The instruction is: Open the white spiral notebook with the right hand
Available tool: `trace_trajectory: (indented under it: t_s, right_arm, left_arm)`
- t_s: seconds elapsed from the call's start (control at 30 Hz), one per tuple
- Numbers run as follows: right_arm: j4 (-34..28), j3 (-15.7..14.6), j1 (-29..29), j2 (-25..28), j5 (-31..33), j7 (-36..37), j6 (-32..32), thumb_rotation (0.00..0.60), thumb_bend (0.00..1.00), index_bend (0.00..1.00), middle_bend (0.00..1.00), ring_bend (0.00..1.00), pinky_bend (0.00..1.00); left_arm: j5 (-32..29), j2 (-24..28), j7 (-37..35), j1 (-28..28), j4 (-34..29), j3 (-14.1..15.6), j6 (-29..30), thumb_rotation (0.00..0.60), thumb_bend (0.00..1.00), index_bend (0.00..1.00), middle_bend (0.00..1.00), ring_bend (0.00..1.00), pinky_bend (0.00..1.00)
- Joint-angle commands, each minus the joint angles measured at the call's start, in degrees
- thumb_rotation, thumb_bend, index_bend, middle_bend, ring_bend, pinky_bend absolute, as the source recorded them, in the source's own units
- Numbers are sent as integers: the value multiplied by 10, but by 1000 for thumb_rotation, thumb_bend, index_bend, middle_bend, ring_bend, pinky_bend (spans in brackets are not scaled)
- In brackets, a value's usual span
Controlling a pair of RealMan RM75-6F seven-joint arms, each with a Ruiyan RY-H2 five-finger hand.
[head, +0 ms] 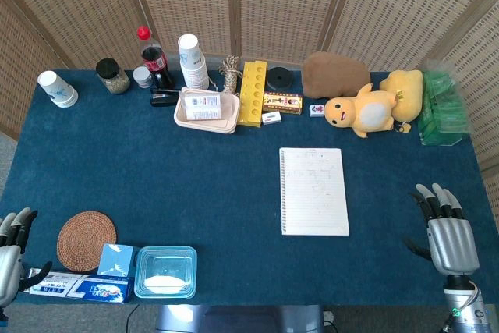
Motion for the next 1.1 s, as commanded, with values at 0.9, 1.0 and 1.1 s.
trace_trajectory:
  t_s: [0.9,1.0,1.1]
  right_arm:
    - [95,-17,111,-138,-74,-11,-125,600,119,162,181,59,128]
    - [117,-18,116,-154,-70,-9,-130,600,120,161,181,59,128]
    - [137,-19,118,-166,-68,-6,-130,600,119,160,181,59,127]
  left_arm:
    - [17,34,-4,-41,-45,-20,-30,600,200,96,66,23,0]
    - [11,33,-3,-43,-45,-21,-33,600,200,96,66,23,0]
    - [9,34,-3,-44,-45,-20,-34,600,200,96,66,23,0]
